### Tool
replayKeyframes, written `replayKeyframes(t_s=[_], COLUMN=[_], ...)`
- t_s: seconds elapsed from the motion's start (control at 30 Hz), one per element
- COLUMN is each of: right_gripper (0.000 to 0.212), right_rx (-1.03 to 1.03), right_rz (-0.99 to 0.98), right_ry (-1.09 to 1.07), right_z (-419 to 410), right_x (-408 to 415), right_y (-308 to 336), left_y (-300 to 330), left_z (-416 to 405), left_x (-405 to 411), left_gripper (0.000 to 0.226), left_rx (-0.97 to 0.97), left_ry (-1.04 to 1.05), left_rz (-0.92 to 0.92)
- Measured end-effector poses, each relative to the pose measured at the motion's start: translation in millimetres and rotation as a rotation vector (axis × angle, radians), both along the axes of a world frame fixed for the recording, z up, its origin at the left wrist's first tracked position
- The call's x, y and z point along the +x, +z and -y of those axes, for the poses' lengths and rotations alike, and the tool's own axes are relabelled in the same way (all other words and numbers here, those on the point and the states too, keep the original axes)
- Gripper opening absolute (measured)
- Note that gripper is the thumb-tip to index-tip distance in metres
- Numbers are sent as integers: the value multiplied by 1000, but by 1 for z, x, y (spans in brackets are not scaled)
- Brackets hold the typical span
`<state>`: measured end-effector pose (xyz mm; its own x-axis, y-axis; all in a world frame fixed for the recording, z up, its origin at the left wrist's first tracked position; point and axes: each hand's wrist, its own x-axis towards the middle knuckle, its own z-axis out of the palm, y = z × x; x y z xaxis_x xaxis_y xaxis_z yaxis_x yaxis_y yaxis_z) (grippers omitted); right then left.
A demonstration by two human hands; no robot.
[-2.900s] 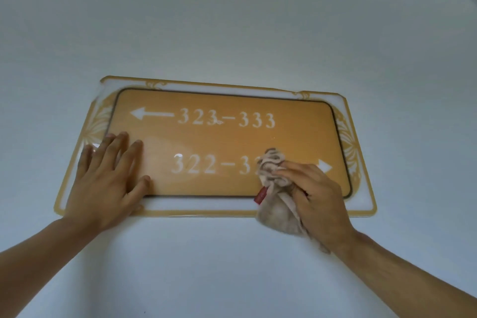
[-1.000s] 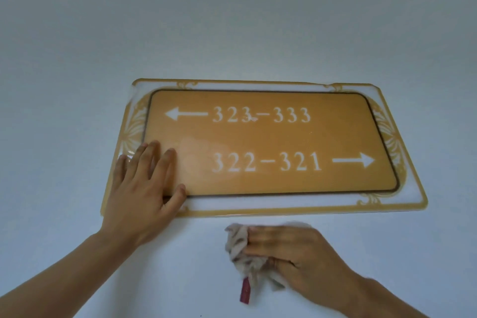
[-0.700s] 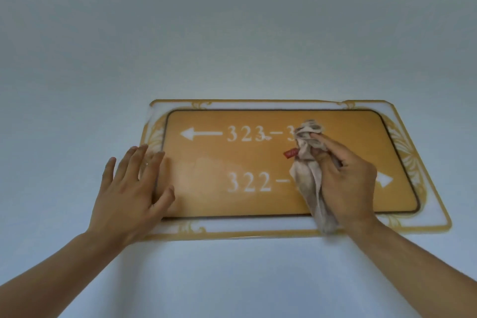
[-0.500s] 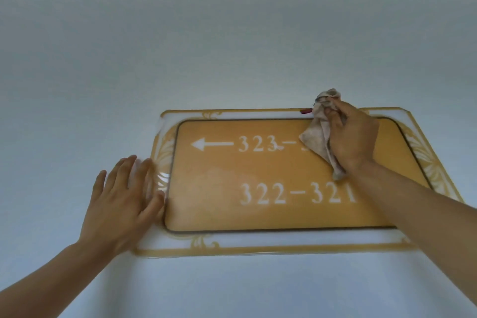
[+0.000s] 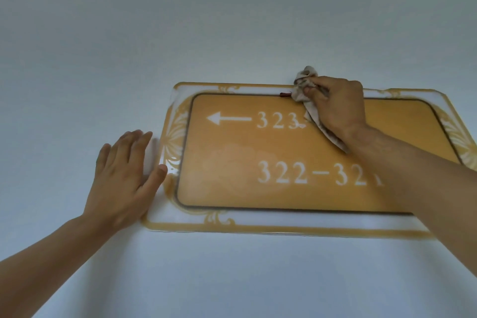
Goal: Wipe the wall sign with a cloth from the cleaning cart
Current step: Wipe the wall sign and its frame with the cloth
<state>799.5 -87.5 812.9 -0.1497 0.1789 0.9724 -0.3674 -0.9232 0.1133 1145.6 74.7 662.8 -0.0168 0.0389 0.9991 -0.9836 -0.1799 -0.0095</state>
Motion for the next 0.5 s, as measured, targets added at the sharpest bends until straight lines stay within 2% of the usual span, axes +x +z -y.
replayKeyframes(t_s=[0.27, 0.37, 0.5], right_gripper=[18, 18, 21], right_rx=[-82, -92, -166], right_rz=[-152, -269, -410], right_ry=[118, 185, 119], right_z=[-23, -31, -40], right_x=[43, 57, 79], right_y=[-31, -54, -93], left_y=[0, 0, -4], left_z=[1, 1, 1], left_x=[1, 2, 0], left_gripper=[72, 71, 70], left_rx=[-15, -22, -13], left_ry=[6, -4, -28], left_rz=[13, 21, 30])
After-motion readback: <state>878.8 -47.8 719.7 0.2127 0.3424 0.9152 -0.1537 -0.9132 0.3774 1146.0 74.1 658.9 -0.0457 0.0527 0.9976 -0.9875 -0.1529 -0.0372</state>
